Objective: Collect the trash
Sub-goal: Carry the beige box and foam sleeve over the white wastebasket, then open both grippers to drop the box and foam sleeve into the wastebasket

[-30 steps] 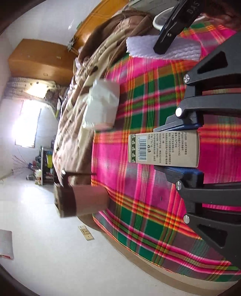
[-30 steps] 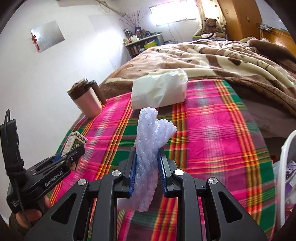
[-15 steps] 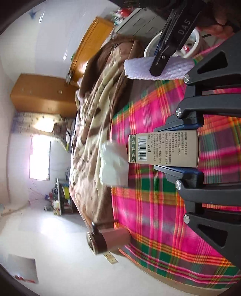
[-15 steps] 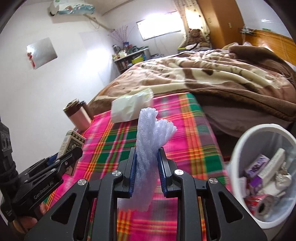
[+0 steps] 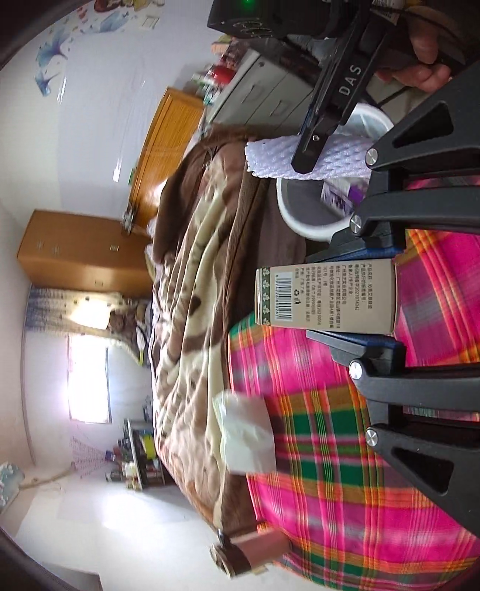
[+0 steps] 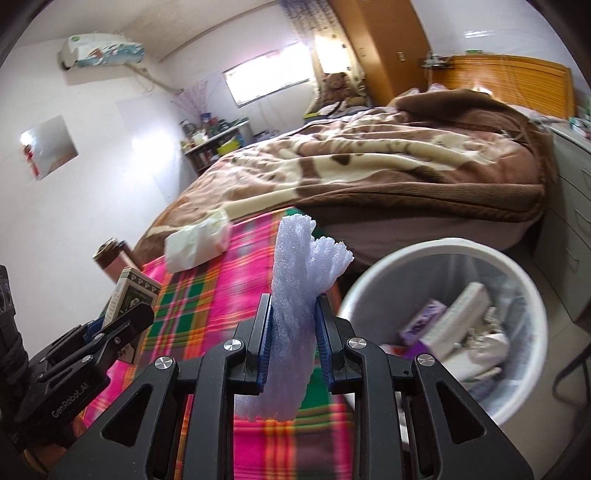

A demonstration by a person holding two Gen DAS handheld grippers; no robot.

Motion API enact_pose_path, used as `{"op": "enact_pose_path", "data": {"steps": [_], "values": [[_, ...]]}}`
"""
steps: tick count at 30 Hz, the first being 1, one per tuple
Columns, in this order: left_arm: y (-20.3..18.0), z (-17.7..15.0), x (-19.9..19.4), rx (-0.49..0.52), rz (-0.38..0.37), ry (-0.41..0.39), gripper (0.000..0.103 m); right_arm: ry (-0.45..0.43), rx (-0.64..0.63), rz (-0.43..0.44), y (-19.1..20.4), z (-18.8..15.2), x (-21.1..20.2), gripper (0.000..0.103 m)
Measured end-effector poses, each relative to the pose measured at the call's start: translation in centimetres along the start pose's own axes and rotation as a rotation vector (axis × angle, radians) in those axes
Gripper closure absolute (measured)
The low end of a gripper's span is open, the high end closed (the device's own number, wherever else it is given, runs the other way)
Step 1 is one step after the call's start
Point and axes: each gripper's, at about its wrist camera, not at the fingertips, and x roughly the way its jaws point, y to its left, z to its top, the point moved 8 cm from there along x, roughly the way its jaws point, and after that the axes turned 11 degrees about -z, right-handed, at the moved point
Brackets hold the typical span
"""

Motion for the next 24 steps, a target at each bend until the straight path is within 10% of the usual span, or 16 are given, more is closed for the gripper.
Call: {"op": "enact_pose_path", "data": {"steps": [18, 24], "values": [[-10.7, -1.7, 9.2, 0.098, -0.123, 0.160, 0.070, 0.122, 0.010, -0.270, -11.0, -0.8, 2.9, 0.078], [-12.0, -2.5, 10.6, 0.098, -0.138, 0.188, 0.051, 0.166, 0.031, -0.302, -12.9, -1.6, 3.6, 0.076]]}}
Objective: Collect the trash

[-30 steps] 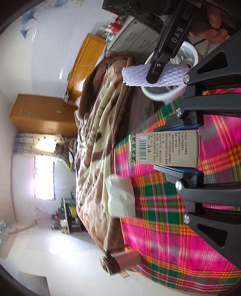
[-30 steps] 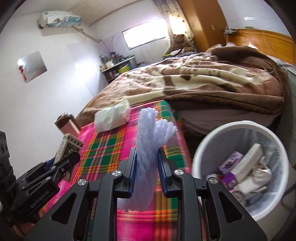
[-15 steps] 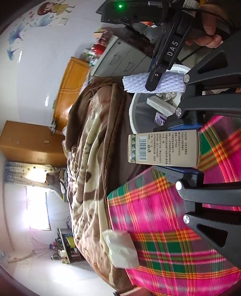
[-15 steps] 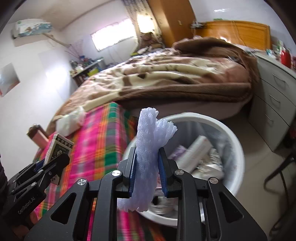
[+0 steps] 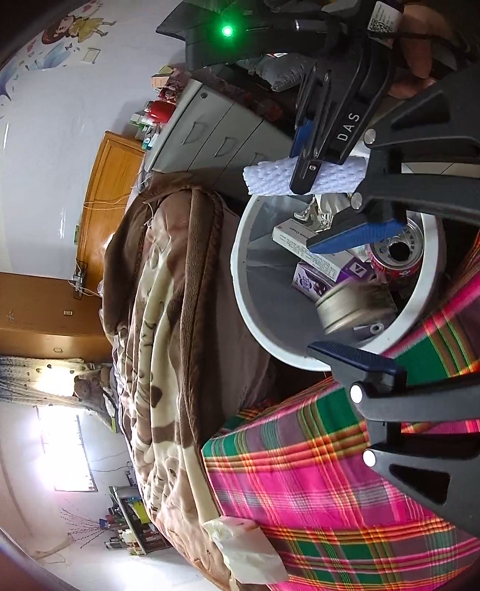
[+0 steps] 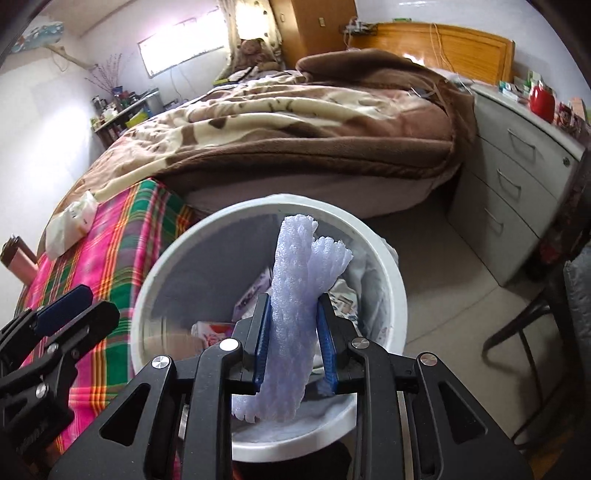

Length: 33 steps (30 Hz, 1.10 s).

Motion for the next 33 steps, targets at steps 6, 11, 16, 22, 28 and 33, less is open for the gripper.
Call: {"op": "enact_pose_path", "data": {"steps": [6, 11, 16, 22, 28, 33], "values": [[-0.4, -0.1, -0.5, 0.006, -0.006, -0.011, 0.035, -0.018, 0.023, 0.011, -0.6, -0.1, -0.7, 0.043], [-0.5, -0.2, -1.6, 0.007, 0.014, -0.023, 0.031, -0.057, 0.052, 0.041, -0.5, -0.1, -2.0, 0.043], [-0.2, -0.4, -3.2, -0.002, 0.041, -0.057, 0.027, -0.127, 0.063, 0.079, 0.0, -0.5, -4.2, 0.043], [0.1, -1.0, -5.5, 0.005, 0.096, -0.105, 0.024, -0.232, 0.044, 0.103, 0.9, -0.9, -6.8, 0.043], [0.9, -1.6, -7.5, -0.016, 0.141, -0.157, 0.021, -0.305, 0.001, 0.074, 1.9, -1.7, -8.2, 0.043], [1.6, -2.3, -8.1, -0.023, 0.165, -0.162, 0.021, -0.338, -0.020, 0.071, 2.6, -2.3, -9.1, 0.043]]}}
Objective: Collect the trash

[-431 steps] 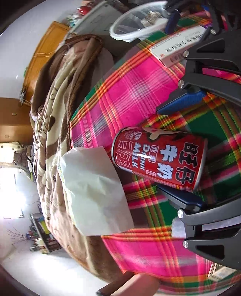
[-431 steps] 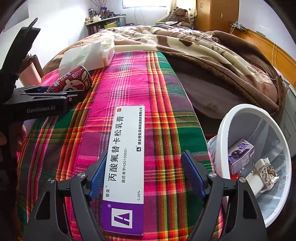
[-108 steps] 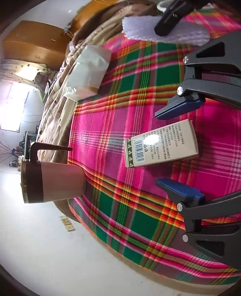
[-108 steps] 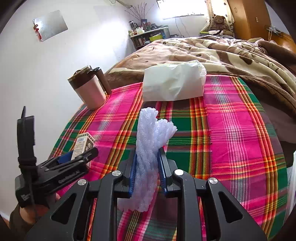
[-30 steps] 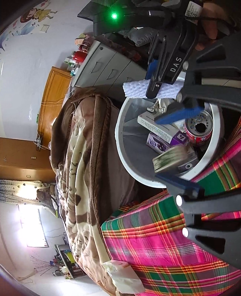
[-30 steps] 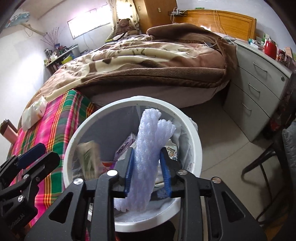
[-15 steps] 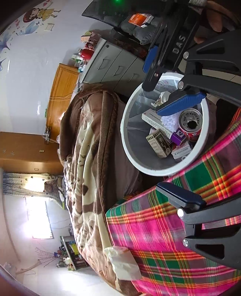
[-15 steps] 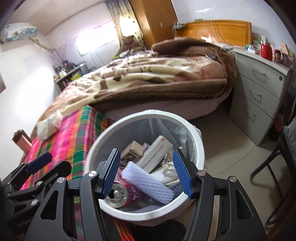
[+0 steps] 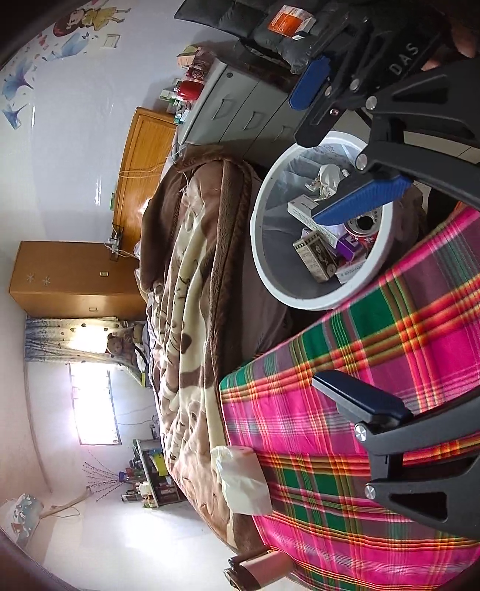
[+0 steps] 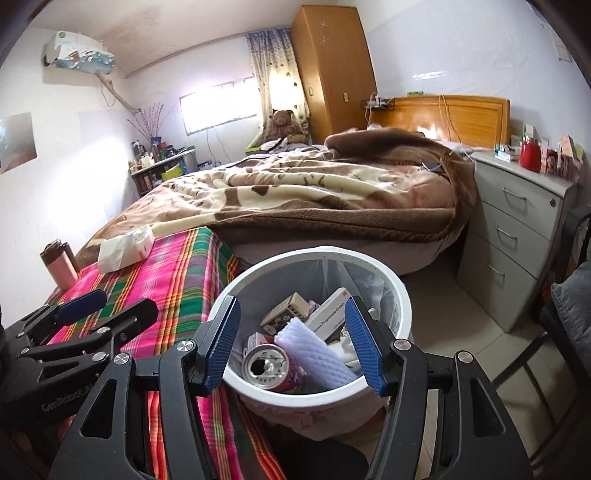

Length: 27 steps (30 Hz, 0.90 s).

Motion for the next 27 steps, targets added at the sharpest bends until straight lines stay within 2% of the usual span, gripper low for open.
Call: {"op": "enact_pose_path", "data": {"steps": [5, 27], "values": [[0.6, -0.5, -0.5, 0.008, 0.042, -0.009, 0.021, -0.023, -0.014, 0.002, 0.6, -0.1, -0.7, 0.043], [0.7, -0.7, -1.1, -0.009, 0.041, -0.008, 0.021, -0.020, 0.007, -0.011, 0.8, -0.9, -1.2, 0.043]]}}
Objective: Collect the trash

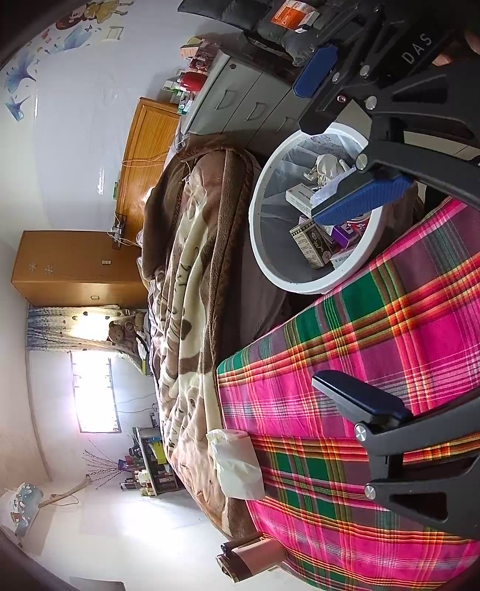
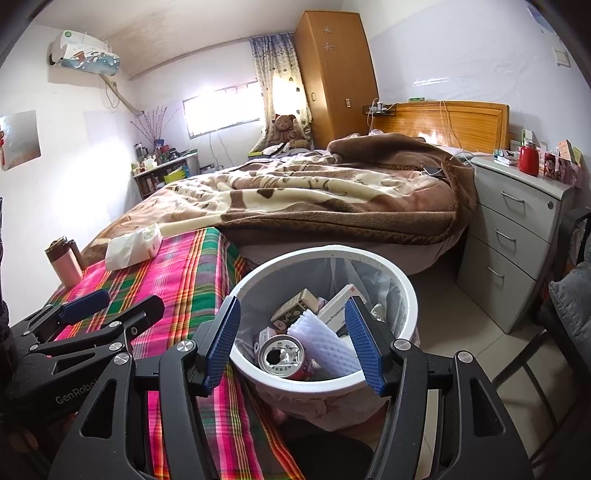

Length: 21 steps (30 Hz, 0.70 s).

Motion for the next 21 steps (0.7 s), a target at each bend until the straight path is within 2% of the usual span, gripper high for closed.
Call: {"op": "enact_pose_path", "data": {"steps": [21], "values": [[-0.50, -0.29, -0.17, -0.006, -0.002, -0.005, 0.021, 0.002, 0.002, -0.001, -0.02, -0.06, -0.08, 0.043]]}}
